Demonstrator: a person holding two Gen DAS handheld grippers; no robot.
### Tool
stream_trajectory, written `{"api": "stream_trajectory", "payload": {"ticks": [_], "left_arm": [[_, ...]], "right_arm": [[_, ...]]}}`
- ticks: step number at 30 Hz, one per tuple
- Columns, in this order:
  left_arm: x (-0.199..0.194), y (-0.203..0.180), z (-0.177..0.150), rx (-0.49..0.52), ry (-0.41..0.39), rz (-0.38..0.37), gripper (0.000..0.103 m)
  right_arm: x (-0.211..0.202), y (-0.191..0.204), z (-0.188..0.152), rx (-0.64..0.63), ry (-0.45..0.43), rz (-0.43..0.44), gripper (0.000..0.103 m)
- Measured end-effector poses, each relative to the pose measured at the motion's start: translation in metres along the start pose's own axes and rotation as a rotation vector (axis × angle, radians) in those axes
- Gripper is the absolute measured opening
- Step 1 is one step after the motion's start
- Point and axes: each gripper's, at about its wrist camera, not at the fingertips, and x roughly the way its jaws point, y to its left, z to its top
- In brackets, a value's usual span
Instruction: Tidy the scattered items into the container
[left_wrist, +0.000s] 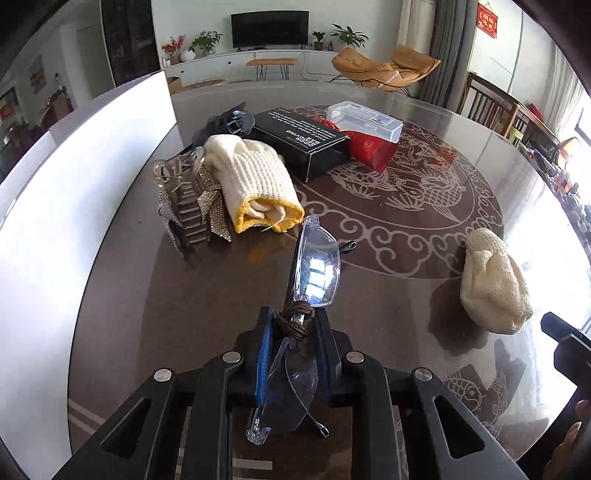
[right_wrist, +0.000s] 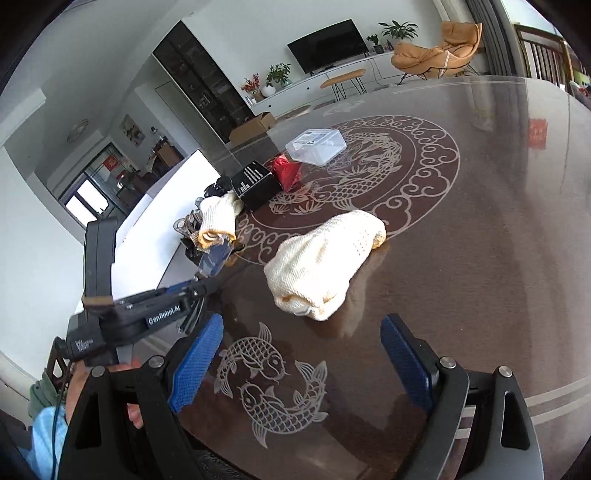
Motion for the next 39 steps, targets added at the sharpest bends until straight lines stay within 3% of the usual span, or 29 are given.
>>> {"api": "stream_trajectory", "payload": {"ticks": [4,6,7,8,10,17,39], "left_arm": [[0.000,0.004,-0.010,-0.053,-0.025,0.072,0.024],[0.005,0.002,-0.006,-0.060,-0.020,0.079,0.036],[0.007,0.003,-0.004,-0.065,-0.013,0.083,0.055],[0.010,0.004,-0.002,-0.075,-0.004,0.084,0.081],[0.016,0.009,-0.002,-0.101,0.018,0.080,0.099],[0.020,0.005,-0.002,-0.085,0.011,0.071,0.103],[0.021,0.002,-0.003,-0.076,-0.006,0.067,0.103]], "right_arm": [[0.029,0.018,0.020,0.030,-0.031,-0.126,0.088],[0.044,0.023,0.028,0.017,-0.026,-0.215,0.088],[0.053,0.024,0.030,0.005,-0.008,-0.260,0.088],[0.060,0.025,0.031,-0.005,0.008,-0.289,0.088],[0.074,0.020,0.031,-0.024,0.044,-0.336,0.089],[0.089,0.031,0.022,-0.226,0.098,-0.438,0.092],[0.087,0.030,0.016,-0.254,0.071,-0.413,0.097]]}}
